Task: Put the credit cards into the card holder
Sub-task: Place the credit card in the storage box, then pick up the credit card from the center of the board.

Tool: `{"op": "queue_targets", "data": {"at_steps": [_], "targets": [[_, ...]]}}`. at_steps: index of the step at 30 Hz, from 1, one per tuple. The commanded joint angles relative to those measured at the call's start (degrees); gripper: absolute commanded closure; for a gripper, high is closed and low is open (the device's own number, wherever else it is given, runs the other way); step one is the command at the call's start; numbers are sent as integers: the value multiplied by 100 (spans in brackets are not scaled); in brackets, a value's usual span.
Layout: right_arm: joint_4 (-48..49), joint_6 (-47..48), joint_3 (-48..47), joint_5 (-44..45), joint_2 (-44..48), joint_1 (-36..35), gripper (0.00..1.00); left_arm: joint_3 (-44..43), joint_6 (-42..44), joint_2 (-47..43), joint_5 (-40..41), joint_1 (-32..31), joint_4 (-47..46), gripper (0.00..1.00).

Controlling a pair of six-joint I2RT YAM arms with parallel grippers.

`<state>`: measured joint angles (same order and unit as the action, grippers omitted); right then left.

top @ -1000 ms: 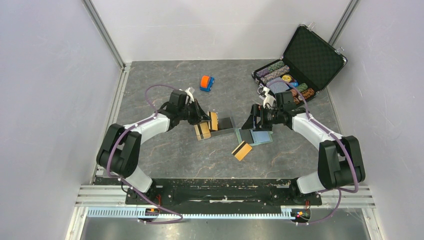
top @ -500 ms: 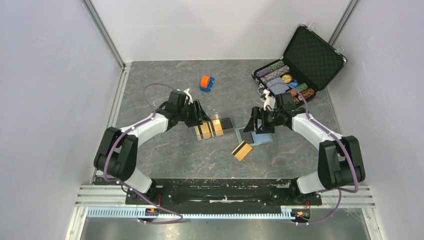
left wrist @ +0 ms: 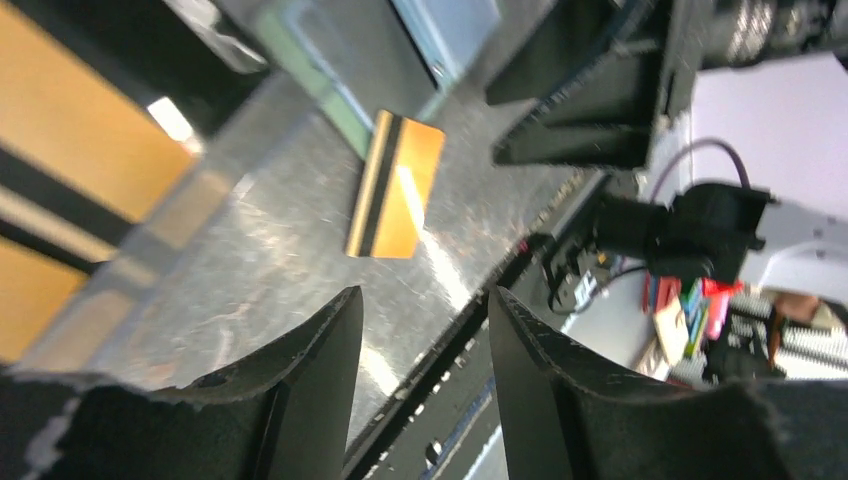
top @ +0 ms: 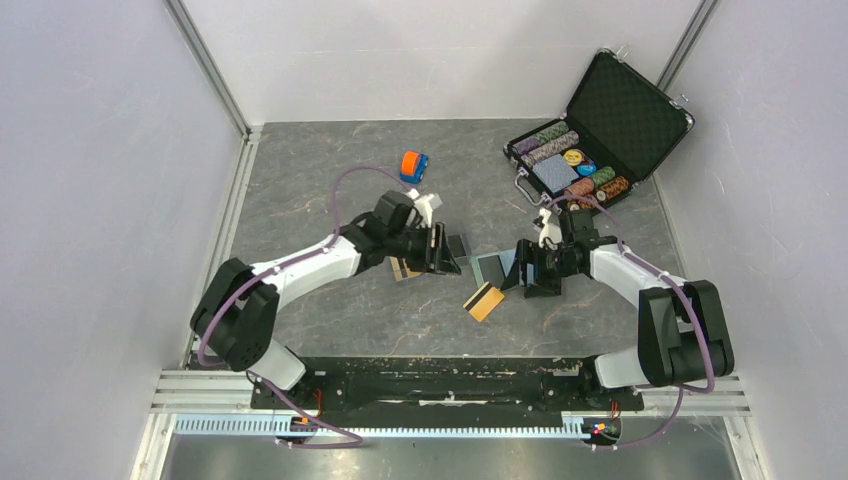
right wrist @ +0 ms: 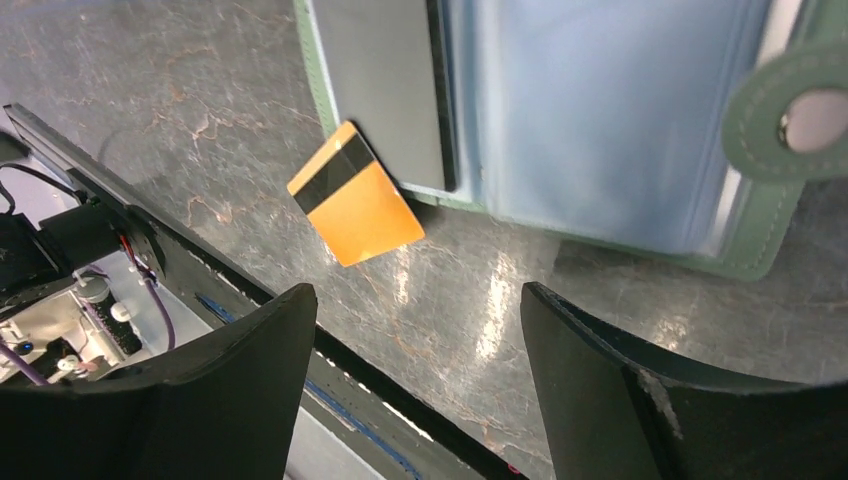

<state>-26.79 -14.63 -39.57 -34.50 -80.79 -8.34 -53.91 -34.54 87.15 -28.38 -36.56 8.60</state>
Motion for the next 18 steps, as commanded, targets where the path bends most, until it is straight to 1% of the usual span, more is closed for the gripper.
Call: {"op": "queue_targets", "data": {"at_steps": [1,4,7,12,15,18], "targets": [[120,-201,272,-233,231,87,23,-351,416,342,-609,-406,-135,45],[301,-417,521,-309,410,100,24,-515,425,609,-630,-643,-131,46],[591,-720,845,-372,625,98,26,-663,394,823,-416,-874,-51,50],[1278,-1304,1508,-360,947,96,30,-683,286,1115,169,-1121,-43,52],[1711,-1606,1841,-327,1105,96,32,-656,263,1237,590,-1143,31,54],[1943,-1767,2007,-250,1127,100,32,-651,257,1348,856,-1151,89,55]]}}
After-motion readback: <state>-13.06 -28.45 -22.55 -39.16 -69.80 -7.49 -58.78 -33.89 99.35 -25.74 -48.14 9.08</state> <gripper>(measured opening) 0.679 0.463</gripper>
